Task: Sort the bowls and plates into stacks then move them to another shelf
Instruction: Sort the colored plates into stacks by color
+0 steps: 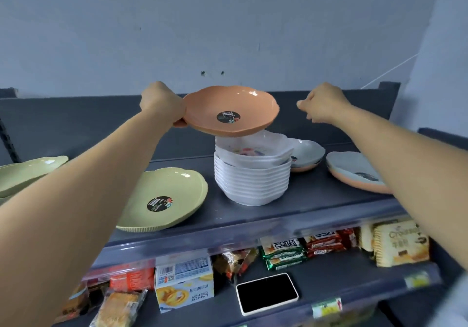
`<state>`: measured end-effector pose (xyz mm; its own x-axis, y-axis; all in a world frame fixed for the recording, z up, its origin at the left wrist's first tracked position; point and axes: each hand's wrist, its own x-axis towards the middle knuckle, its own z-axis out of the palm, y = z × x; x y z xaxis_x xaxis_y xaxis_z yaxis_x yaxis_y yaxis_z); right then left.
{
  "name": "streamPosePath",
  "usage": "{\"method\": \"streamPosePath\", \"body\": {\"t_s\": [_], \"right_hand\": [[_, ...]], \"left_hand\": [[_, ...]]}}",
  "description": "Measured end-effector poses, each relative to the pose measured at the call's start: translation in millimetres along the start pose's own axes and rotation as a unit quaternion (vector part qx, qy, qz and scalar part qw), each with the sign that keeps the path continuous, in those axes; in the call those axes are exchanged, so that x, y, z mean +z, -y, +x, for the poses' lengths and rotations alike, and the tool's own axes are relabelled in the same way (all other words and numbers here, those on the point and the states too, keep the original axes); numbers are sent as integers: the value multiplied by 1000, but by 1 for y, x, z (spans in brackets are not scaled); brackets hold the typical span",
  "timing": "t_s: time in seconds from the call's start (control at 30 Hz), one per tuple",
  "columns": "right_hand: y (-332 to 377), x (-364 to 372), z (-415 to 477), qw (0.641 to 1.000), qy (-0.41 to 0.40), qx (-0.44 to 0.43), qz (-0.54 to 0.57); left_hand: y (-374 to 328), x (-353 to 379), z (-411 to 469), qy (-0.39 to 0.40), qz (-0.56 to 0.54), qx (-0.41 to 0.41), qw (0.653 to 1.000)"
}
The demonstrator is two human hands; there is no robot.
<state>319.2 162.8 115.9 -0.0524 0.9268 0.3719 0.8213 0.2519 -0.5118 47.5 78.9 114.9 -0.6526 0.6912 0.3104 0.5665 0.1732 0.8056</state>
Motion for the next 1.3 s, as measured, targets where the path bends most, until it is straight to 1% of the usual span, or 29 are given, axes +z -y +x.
{"method": "streamPosePath", "body": {"t_s": [0.17, 0.33, 0.53, 0.63, 0.73, 0.8, 0.9, 0.97, 1.13, 1.3], "right_hand": [[-40, -19, 1, 999, 3, 46, -26], [-79, -32, -1, 993, -9, 104, -53], [-116, -47, -8, 980, -17, 162, -111], [-133, -50, -8, 973, -19, 182, -138], [-146, -52, -6, 969, -4, 207, -137], [-151, -51, 0, 969, 3, 209, -129], [-147, -44, 15, 974, 18, 181, -137], [-136, -36, 30, 978, 46, 160, -129], [-108, -5, 68, 989, 101, 96, -50], [-80, 30, 86, 988, 153, 30, -20]], "left_hand": [[-30, 38, -8, 42, -19, 29, 998], [-60, 75, -15, 83, -37, 80, 993], [-86, 114, -11, 140, -37, 113, 983], [-97, 131, -10, 157, -40, 135, 978], [-102, 145, -11, 179, -49, 137, 973], [-102, 151, -11, 182, -56, 131, 973], [-101, 151, -4, 165, -56, 117, 978], [-96, 143, 4, 138, -57, 98, 984], [-70, 105, 24, 44, -14, 39, 998], [-39, 63, 26, -55, 60, -9, 997]]}}
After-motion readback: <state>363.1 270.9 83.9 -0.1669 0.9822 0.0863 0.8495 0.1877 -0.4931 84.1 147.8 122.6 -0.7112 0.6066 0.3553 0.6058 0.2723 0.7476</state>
